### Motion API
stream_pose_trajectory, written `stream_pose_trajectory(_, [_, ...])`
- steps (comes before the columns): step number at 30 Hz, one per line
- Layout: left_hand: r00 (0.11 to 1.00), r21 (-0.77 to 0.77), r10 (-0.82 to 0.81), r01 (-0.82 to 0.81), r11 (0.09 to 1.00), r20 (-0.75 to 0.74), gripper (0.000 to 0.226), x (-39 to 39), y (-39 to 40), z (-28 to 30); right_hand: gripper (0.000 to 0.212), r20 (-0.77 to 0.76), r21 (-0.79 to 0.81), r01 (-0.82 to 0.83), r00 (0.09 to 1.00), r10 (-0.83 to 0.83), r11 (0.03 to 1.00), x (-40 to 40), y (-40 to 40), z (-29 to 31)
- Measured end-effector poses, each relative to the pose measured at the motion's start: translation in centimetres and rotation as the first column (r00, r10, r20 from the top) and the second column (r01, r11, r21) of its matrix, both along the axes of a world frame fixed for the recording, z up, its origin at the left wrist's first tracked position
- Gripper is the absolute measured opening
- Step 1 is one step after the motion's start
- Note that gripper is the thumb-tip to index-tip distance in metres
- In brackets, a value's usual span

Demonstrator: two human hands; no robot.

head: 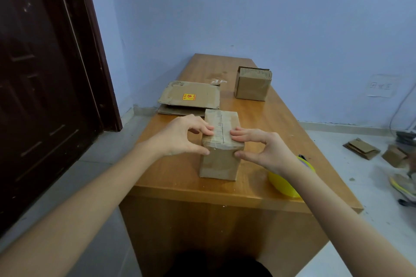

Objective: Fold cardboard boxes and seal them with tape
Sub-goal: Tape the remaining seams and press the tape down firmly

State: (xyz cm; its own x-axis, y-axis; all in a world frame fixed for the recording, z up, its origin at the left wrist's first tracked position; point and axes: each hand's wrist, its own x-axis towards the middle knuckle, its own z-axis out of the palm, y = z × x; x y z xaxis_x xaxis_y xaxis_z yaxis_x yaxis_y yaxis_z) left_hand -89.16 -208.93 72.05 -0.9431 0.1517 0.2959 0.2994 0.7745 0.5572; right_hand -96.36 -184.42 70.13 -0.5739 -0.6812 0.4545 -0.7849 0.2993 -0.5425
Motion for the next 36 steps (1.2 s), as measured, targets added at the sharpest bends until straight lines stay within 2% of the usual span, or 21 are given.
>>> stream_pose_trajectory(5, [0.999, 0.050, -0.020, 0.018, 0.999, 0.041, 0.047, 0.0, -0.3, 0.0, 0.037, 0.019, 0.013, 0.003, 1.000, -0.003, 1.000, 0.1, -0.2, 0.6])
stream_pose_trajectory(14, [0.996, 0.000, -0.062, 0.062, 0.998, 0.061, 0.037, 0.4, -0.4, 0.4, 0.031, 0.042, 0.026, -0.004, 0.999, 0.003, 1.000, -0.2, -0.1, 0.5])
stream_pose_trajectory(18, [1.000, -0.024, 0.009, -0.009, 1.000, -0.014, 0.037, 0.3, -0.1, 0.0, 0.034, 0.039, -0.007, 0.024, 0.999, -0.024, 1.000, -0.1, -0.4, 0.2])
stream_pose_trajectory(22, [0.998, 0.045, 0.052, -0.051, 0.998, -0.022, 0.036, 0.2, 0.2, -0.3, 0.036, 0.045, -0.036, 0.028, 0.999, -0.027, 0.999, -0.1, -0.6, 0.2])
stream_pose_trajectory(26, [0.998, 0.075, 0.003, -0.008, 0.997, 0.060, 0.036, 0.3, -0.4, -0.3, 0.031, 0.059, 0.028, -0.009, 0.998, 0.007, 1.000, -0.4, -0.1, 0.4])
stream_pose_trajectory(30, [0.988, -0.002, -0.072, 0.073, 0.997, 0.139, 0.043, 1.1, -0.8, 0.0, 0.034, 0.132, 0.117, -0.057, 0.990, 0.041, 0.991, -0.4, 0.7, 0.8])
stream_pose_trajectory(32, [0.987, 0.061, -0.046, 0.037, 0.997, 0.152, 0.039, 1.2, -0.3, 0.5, 0.026, 0.232, 0.056, -0.023, 0.973, 0.010, 0.998, 0.0, 0.4, 1.1])
stream_pose_trajectory(33, [0.987, 0.111, -0.022, 0.004, 0.994, 0.158, 0.045, 1.1, 0.1, 0.7, 0.026, 0.265, 0.011, 0.024, 0.964, -0.026, 1.000, 0.1, 0.0, 1.3])
stream_pose_trajectory(34, [0.988, 0.140, 0.014, -0.036, 0.989, 0.155, 0.051, 1.1, 0.5, 0.8, 0.027, 0.268, -0.021, 0.086, 0.960, -0.077, 0.996, 0.3, -0.6, 1.4])
stream_pose_trajectory(36, [0.987, 0.068, 0.123, -0.130, 0.989, 0.100, 0.050, 0.8, 1.1, 0.9, 0.025, 0.200, -0.045, 0.192, 0.963, -0.180, 0.980, 0.3, -1.5, 1.4])
